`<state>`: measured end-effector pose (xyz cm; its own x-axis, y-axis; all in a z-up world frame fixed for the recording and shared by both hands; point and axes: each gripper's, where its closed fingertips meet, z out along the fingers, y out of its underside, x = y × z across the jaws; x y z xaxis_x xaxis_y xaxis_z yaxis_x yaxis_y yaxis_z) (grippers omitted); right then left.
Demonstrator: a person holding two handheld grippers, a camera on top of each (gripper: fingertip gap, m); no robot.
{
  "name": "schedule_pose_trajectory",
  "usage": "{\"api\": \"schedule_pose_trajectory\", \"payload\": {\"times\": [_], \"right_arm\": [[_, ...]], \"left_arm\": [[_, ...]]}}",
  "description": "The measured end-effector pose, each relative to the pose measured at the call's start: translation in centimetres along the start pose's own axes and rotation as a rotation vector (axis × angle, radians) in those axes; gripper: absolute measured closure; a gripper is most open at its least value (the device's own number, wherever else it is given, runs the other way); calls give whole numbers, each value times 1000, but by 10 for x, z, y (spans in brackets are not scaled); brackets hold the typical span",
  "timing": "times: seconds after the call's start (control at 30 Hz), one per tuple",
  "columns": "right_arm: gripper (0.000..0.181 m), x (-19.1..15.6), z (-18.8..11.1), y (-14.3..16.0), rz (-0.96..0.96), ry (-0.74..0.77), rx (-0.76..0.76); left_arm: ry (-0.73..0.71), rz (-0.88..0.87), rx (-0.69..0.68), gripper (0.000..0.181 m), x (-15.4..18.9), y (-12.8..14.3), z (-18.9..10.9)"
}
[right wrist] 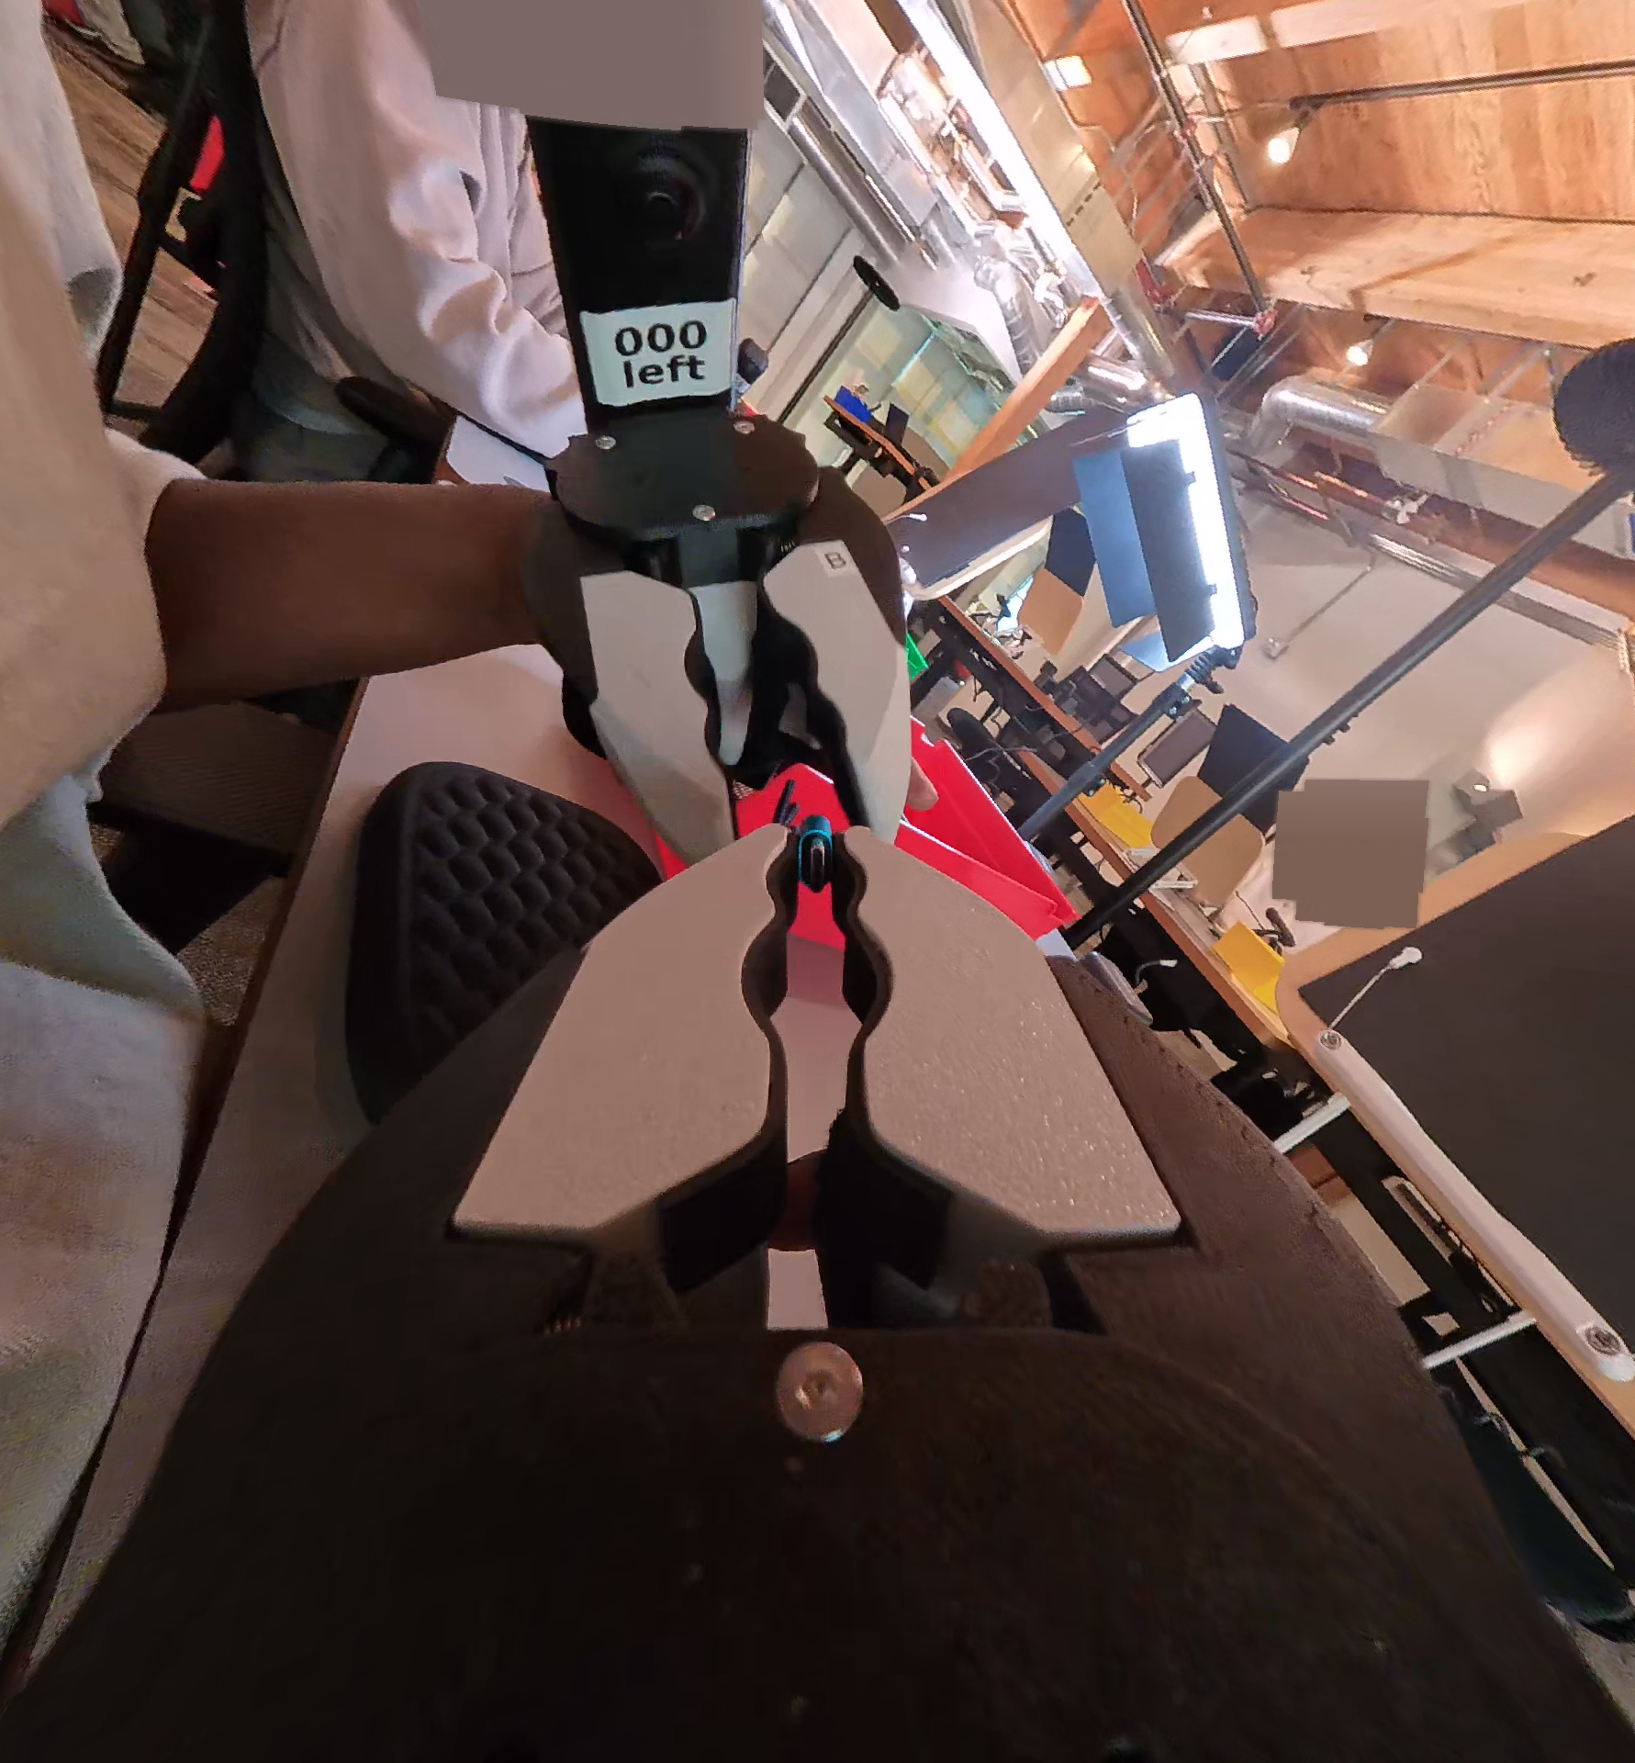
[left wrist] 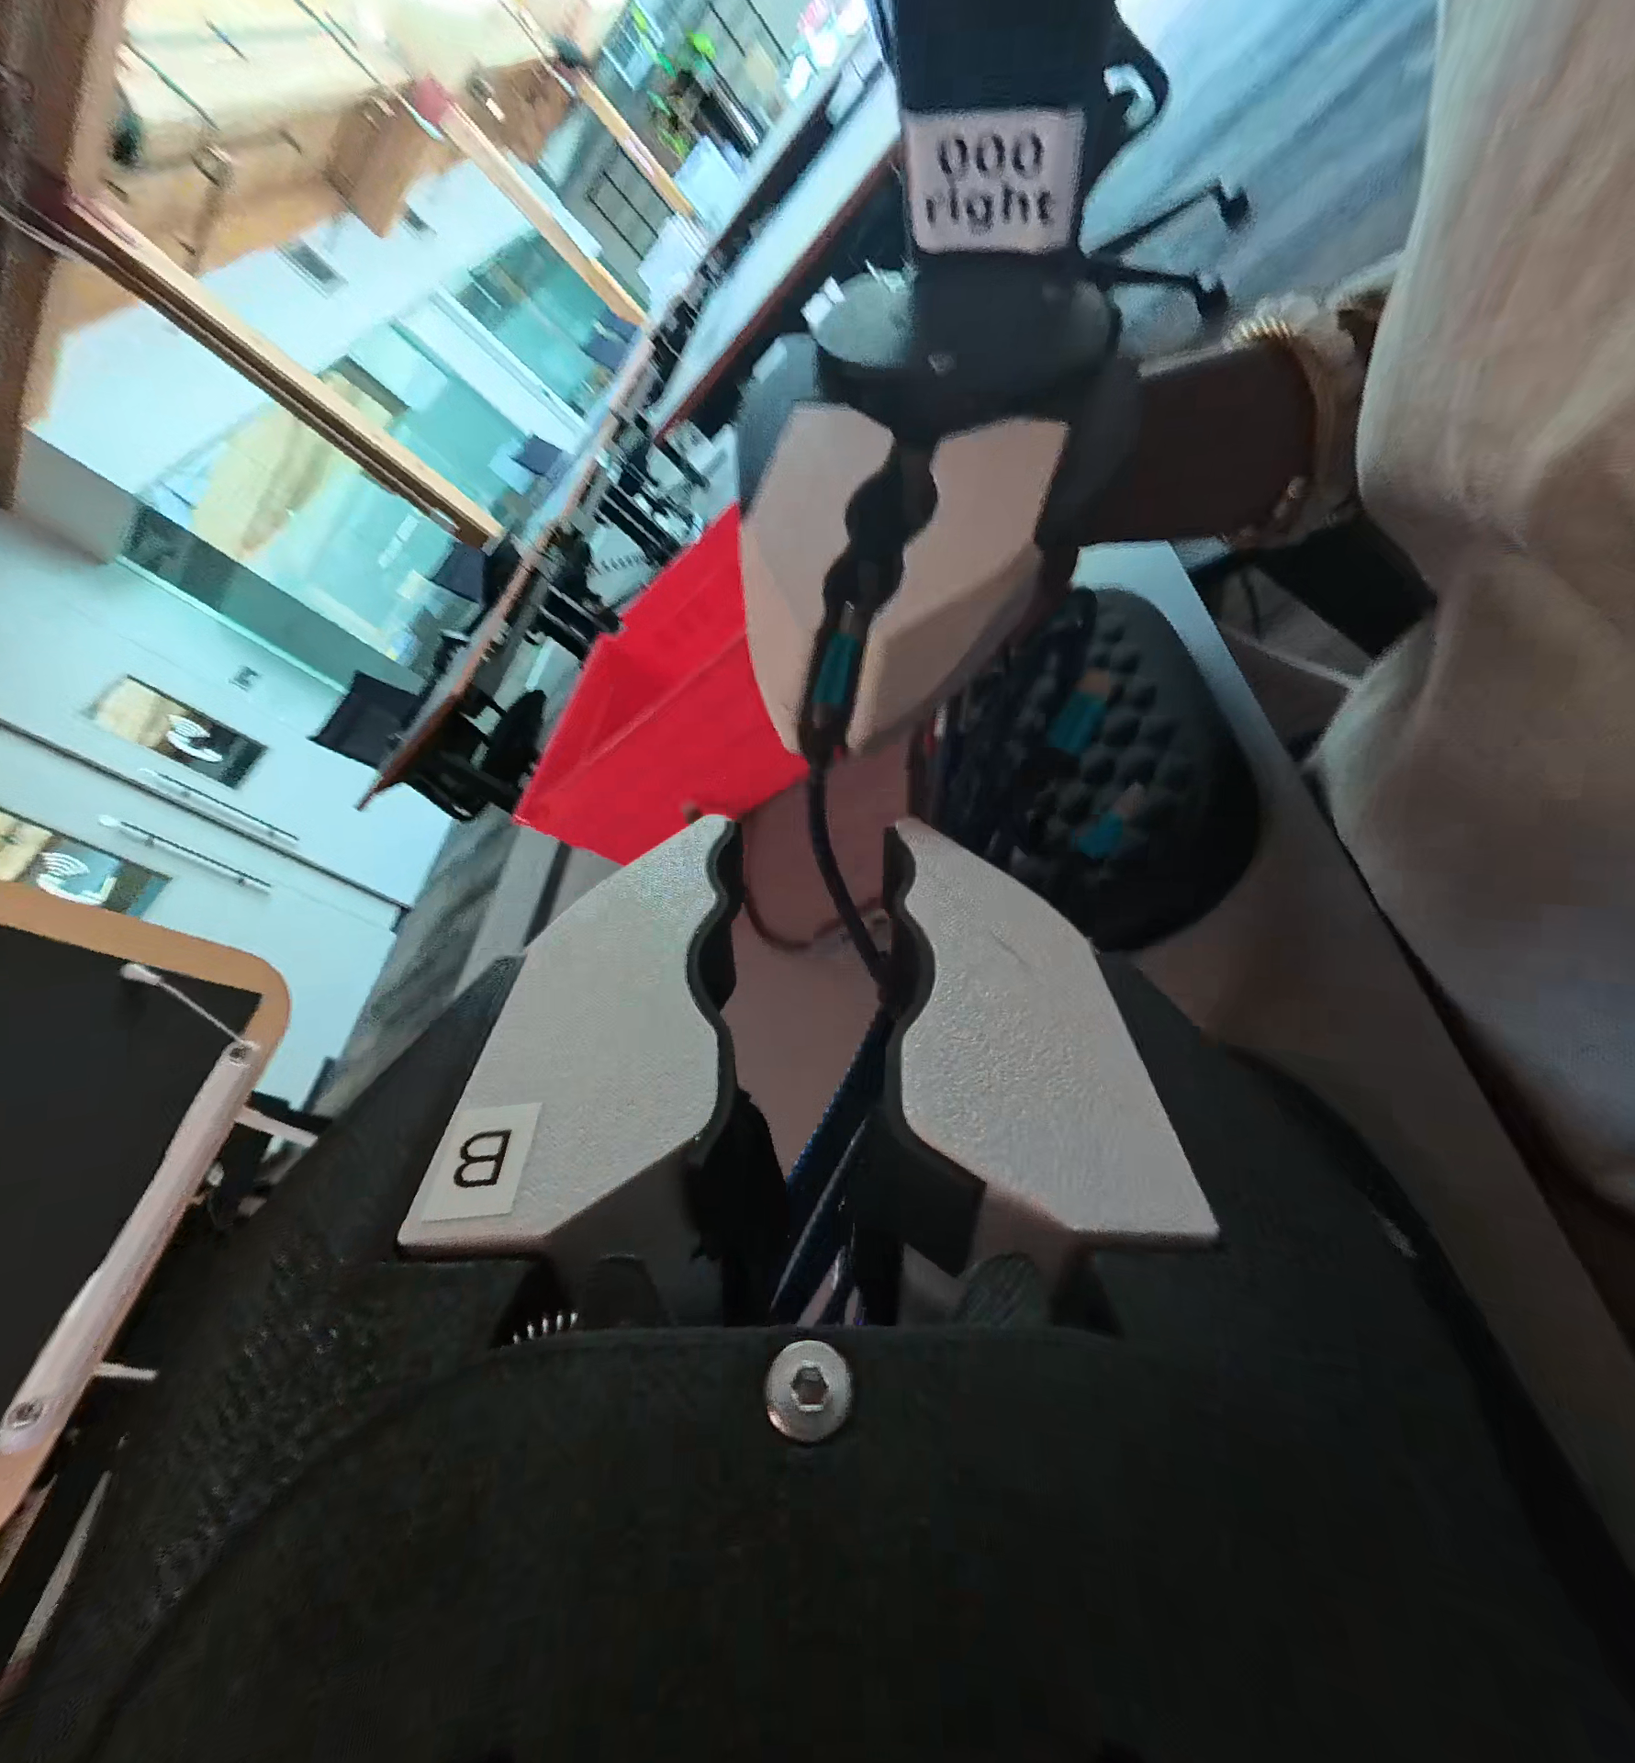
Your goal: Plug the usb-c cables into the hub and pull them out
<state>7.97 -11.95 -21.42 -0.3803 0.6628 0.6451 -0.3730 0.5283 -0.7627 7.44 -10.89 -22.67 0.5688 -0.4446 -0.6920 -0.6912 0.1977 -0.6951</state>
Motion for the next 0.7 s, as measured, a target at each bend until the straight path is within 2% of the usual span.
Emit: {"api": "schedule_pose_trajectory", "payload": {"times": [0.07, 0.17, 0.2, 0.3, 0.47, 0.6, 0.7], "right_arm": [[176, -3, 2, 0, -10, -14, -7], [176, -5, 6, 3, -51, -10, -46], [176, -5, 6, 4, -65, -3, -53], [175, -4, 7, 5, -87, 15, -67], [165, 0, 7, -1, -87, 42, -42], [175, -6, 9, 7, -130, 21, -90], [175, -6, 12, 11, -120, 11, -128]], "left_arm": [[29, 31, -63, 156, 5, 7, 2], [12, 62, -65, 178, 3, 4, 5], [12, 64, -63, 180, 4, 3, 6], [-10, 97, -80, 181, 2, 5, 6], [-14, 153, -168, 180, 1, 10, 0], [-1, 152, -229, 180, 3, 23, 0], [-1, 161, -254, 180, 2, 28, -1]]}}
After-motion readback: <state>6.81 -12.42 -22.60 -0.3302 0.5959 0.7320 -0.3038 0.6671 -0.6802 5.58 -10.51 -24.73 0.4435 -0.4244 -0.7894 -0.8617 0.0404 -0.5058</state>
